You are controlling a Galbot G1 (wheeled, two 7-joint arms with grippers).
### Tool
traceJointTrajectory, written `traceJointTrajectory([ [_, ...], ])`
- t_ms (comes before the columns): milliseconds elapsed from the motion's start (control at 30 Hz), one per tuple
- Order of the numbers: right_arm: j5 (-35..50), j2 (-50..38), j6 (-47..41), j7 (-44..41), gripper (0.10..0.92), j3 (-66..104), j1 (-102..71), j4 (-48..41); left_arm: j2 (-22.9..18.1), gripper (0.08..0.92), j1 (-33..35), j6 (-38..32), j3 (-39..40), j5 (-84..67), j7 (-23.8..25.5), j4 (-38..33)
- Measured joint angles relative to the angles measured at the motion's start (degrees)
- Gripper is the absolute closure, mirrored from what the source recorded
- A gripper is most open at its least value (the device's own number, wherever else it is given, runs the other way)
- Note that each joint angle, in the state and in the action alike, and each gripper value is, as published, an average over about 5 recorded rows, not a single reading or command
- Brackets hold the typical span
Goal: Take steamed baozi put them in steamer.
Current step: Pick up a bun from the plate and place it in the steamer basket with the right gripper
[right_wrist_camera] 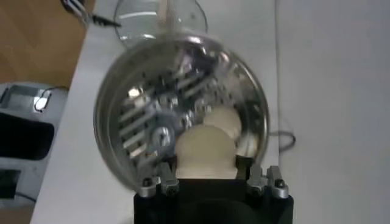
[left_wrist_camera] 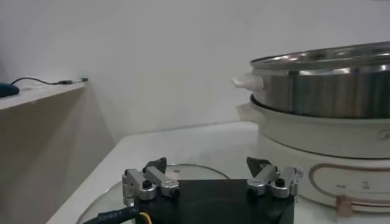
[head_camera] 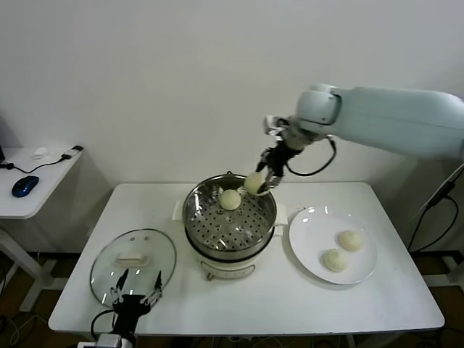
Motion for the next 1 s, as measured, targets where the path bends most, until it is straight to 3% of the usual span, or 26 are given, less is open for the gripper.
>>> traceJointTrajectory([
  [533, -2.6, 13.2, -5.7, 8.2, 0.375, 3.7, -14.2, -8.3, -0.1, 0.177, -0.6, 0.0, 0.0, 0.4, 0.1, 1.1],
  [800, -4.1, 15.1, -5.8, 9.2, 0.227, 5.2, -17.4, -11.3, -0.1, 0.177, -1.3, 0.3, -0.1, 0.1, 0.0, 1.5],
  [1000, -4.7, 14.0, -3.5, 7.3, 0.203, 4.8, -15.4, -10.7, -0.1, 0.177, -1.4, 0.5, -0.3, -0.1, -0.1, 1.4],
])
